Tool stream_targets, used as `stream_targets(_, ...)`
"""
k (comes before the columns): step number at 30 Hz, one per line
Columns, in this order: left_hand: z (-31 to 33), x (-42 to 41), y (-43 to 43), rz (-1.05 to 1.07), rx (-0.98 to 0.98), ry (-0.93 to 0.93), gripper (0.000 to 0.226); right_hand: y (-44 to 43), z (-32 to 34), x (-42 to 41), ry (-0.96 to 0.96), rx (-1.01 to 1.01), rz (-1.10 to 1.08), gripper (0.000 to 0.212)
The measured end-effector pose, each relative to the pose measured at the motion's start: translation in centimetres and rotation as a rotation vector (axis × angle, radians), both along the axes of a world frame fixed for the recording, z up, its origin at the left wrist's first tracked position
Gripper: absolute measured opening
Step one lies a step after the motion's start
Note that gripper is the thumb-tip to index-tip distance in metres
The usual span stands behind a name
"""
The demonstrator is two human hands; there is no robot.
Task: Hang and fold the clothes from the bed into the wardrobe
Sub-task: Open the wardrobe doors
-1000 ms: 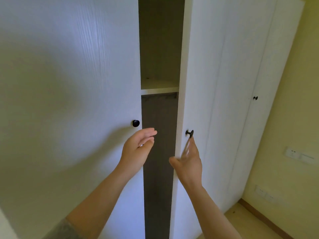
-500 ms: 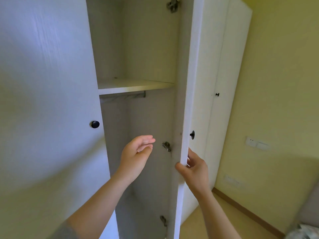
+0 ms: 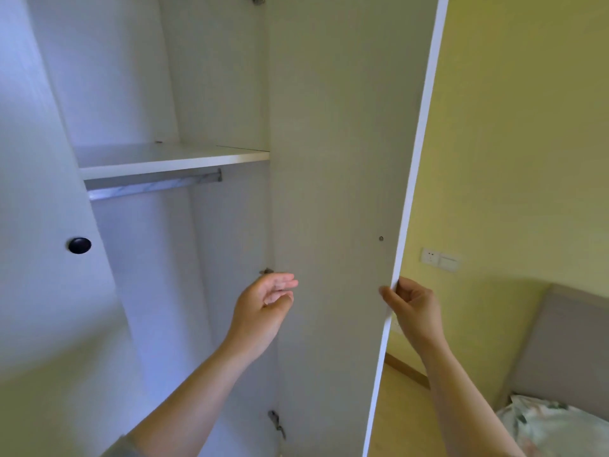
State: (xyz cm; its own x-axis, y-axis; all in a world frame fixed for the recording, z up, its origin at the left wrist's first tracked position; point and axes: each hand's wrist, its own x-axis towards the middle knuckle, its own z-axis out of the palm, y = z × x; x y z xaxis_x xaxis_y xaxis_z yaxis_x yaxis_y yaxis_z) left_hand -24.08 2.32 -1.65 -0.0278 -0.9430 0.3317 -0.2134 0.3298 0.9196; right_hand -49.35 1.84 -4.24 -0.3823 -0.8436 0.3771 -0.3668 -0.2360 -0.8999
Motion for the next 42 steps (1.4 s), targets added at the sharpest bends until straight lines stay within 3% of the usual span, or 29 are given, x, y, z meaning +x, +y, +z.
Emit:
stream_targets(3, -0.5, -1.0, -0.5, 0.000, 0.022, -0.022, 0.027, -0.2, -0.2, -0.5, 0.007, 0.004, -0.135, 0.038)
stream_targets(6, -0.8, -1.0, -0.7, 0.013, 0.027, -0.029, 0.026, 0.7, -1.2, 0.6, -0.066, -0.055, -0.343, 0.016)
stream_targets(7, -0.9, -0.9, -0.8, 0.021, 0.023, -0.030, 0.026, 1.0, -1.4, 1.0, -0.076, -0.070, -0.379, 0.021)
stream_targets(16, -2.4, 4.2, 0.2, 0.110, 0.025, -0.055, 0.027, 1.1, 0.3, 8.8, -0.040, -0.064, 0.032, 0.022)
stream_targets(31, -0.8, 23.2, 3.5, 0.496, -0.095, -0.056, 0.022, 0.1, 1.8, 27.8, -0.127, -0.033, 0.444, 0.030)
stream_targets(42, 1.4, 24.0, 0.2, 0.732, -0.188, -0.050, 0.034, -6.3, 3.9, 30.5, -0.140, -0.098, 0.722, 0.028)
